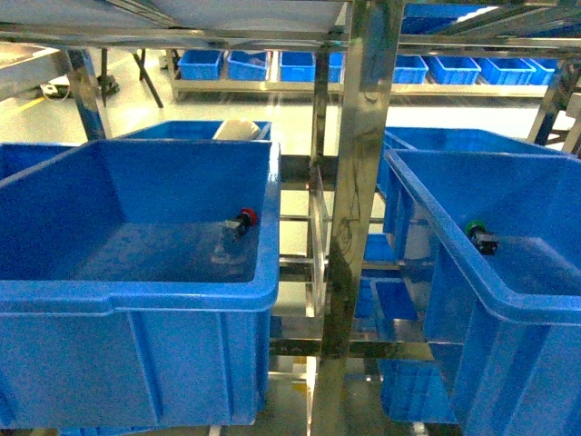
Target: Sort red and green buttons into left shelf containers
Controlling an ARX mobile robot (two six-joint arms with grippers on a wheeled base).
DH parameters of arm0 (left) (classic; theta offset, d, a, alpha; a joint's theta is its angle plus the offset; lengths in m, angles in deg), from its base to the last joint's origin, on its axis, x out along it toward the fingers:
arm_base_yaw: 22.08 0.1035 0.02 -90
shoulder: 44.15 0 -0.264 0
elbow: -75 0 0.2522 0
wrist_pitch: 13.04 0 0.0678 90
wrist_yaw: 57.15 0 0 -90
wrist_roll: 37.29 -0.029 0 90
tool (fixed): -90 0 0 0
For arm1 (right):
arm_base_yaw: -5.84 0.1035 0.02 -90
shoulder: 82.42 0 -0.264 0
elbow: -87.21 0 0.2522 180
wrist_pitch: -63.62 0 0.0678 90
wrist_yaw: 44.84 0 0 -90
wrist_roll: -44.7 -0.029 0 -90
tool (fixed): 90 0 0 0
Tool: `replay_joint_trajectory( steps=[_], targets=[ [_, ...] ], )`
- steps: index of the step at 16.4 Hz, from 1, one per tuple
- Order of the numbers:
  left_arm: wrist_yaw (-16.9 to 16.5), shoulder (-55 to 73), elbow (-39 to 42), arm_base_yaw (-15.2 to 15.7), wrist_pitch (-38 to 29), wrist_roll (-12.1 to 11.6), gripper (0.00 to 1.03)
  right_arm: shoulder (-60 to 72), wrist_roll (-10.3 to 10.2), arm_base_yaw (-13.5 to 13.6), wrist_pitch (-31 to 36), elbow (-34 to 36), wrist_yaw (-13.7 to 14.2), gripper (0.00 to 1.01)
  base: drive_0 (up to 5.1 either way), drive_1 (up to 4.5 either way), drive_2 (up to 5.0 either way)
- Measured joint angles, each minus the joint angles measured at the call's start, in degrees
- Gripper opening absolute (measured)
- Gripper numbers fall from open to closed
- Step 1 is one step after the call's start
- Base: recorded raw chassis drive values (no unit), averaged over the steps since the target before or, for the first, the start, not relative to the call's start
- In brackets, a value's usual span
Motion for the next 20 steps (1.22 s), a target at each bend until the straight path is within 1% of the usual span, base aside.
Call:
replay_joint_trajectory(
  steps=[2,3,4,6,7,8,10,11,12,13,15,16,17,18,19,20],
  targets=[
    [0.0,0.0,0.0,0.0,0.0,0.0,0.98,0.0,0.0,0.0,0.0,0.0,0.0,0.98,0.0,0.00,0.0],
    [0.0,0.0,0.0,0.0,0.0,-0.1,0.93,0.0,0.0,0.0,0.0,0.0,0.0,0.98,0.0,0.00,0.0],
    [0.0,0.0,0.0,0.0,0.0,-0.2,0.82,0.0,0.0,0.0,0.0,0.0,0.0,0.91,0.0,0.00,0.0],
    [0.0,0.0,0.0,0.0,0.0,-0.2,0.57,0.0,0.0,0.0,0.0,0.0,0.0,0.66,0.0,0.00,0.0],
    [0.0,0.0,0.0,0.0,0.0,-0.2,0.44,0.0,0.0,0.0,0.0,0.0,0.0,0.55,0.0,0.00,0.0],
    [0.0,0.0,0.0,0.0,0.0,-0.2,0.32,0.0,0.0,0.0,0.0,0.0,0.0,0.40,0.0,0.00,0.0],
    [0.0,0.0,0.0,0.0,0.0,-0.2,0.06,0.0,0.0,0.0,0.0,0.0,0.0,0.14,0.0,0.00,0.0],
    [0.0,0.0,0.0,0.0,0.0,-0.2,0.02,0.0,0.0,0.0,0.0,0.0,0.0,0.01,0.0,0.00,0.0],
    [0.0,0.0,0.0,0.0,0.0,-0.2,0.01,0.0,0.2,0.0,0.0,0.0,0.0,0.03,0.0,0.00,0.0],
    [0.0,0.0,0.0,0.0,0.0,-0.2,0.10,0.0,0.2,0.0,0.0,0.0,0.0,0.15,0.0,0.00,0.0],
    [0.0,0.0,0.0,0.0,0.0,-0.2,0.37,0.0,0.2,0.0,0.0,0.0,0.0,0.43,0.0,0.00,0.0],
    [0.3,0.0,0.0,-0.1,-0.6,-0.2,0.50,-3.0,-3.1,1.4,15.9,5.2,2.3,0.38,0.0,0.00,0.0],
    [4.9,-0.7,2.8,0.0,-8.1,2.4,0.39,-10.3,-7.1,5.6,24.9,10.2,4.7,0.23,0.0,0.00,0.0],
    [4.9,-1.3,3.7,0.7,-8.8,3.0,0.35,-11.2,-8.0,6.7,27.3,10.3,6.0,0.19,0.0,0.00,0.0],
    [4.8,-1.7,4.0,1.0,-8.8,3.1,0.33,-11.4,-8.2,7.3,28.9,10.3,6.2,0.17,0.0,0.00,0.0],
    [4.7,-2.4,4.6,1.7,-8.5,3.5,0.30,-12.1,-8.9,8.2,30.6,10.3,7.4,0.14,0.0,0.00,0.0]
  ],
)
